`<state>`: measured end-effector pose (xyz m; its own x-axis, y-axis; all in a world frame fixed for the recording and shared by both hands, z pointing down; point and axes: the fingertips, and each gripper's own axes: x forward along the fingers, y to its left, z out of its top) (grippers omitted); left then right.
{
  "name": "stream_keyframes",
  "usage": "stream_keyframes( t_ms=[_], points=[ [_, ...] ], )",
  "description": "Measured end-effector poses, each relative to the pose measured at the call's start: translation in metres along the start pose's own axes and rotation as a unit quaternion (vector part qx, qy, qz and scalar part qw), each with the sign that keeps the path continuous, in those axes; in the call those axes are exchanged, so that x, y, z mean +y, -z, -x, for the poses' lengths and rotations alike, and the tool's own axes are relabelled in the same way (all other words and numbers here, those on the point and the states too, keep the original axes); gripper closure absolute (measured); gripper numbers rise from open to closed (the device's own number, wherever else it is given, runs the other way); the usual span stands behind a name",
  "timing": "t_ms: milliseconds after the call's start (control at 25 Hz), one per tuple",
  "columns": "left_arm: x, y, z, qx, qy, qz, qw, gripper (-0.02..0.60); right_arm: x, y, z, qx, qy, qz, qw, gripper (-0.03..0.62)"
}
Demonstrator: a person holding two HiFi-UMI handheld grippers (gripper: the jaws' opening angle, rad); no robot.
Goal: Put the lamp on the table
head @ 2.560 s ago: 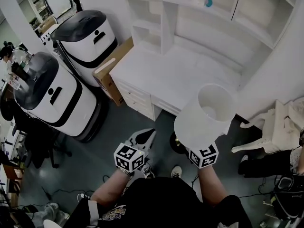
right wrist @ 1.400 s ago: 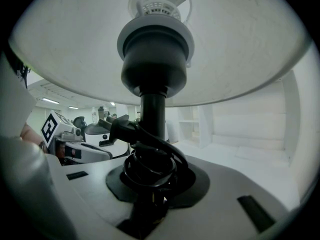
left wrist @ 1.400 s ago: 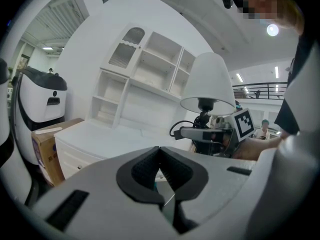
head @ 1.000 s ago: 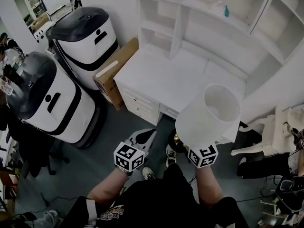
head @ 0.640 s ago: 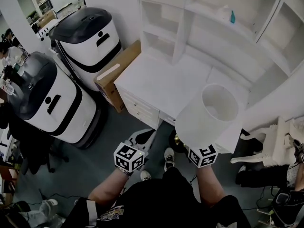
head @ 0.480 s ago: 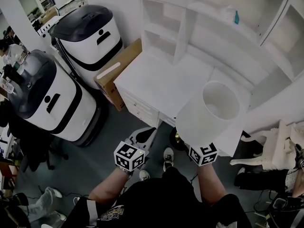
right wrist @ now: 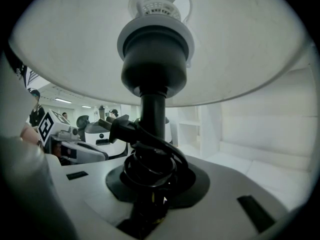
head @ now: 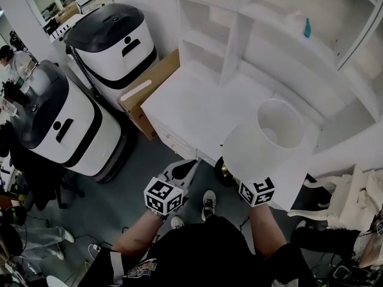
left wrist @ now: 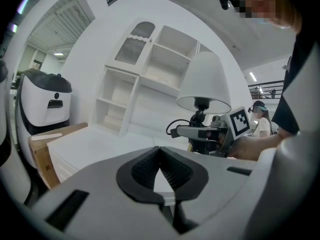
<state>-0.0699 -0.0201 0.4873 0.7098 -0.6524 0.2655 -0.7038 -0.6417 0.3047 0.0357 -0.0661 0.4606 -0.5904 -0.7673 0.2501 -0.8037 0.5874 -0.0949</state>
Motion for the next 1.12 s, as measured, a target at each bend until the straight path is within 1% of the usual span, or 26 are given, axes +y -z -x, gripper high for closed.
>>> stream_keyframes(
  t_ms=[440, 760, 960, 1120],
  points=[
    [0.013, -0.013, -0.055, -0.005, -0.023, 0.007, 0.9997, 0.575, -0.058, -0.006, -0.031, 0.004, -0.021, 0.008, 1.000, 0.497],
    [0.019, -0.023, -0.080, -0.010, -0.042, 0.008, 0.9990, 0.575, -0.086, -0.013, -0.046, 0.002, -0.035, 0.018, 0.999, 0.497],
    [0.015, -0.029, -0.095, -0.006, -0.043, 0.003, 0.9990, 0.575, -0.105, -0.016, -0.049, -0.002, -0.034, 0.016, 0.999, 0.497],
    [0.012, -0.035, -0.107, -0.001, -0.036, 0.001, 0.9993, 0.575, -0.117, -0.018, -0.052, -0.003, -0.030, 0.014, 0.999, 0.497]
  ],
)
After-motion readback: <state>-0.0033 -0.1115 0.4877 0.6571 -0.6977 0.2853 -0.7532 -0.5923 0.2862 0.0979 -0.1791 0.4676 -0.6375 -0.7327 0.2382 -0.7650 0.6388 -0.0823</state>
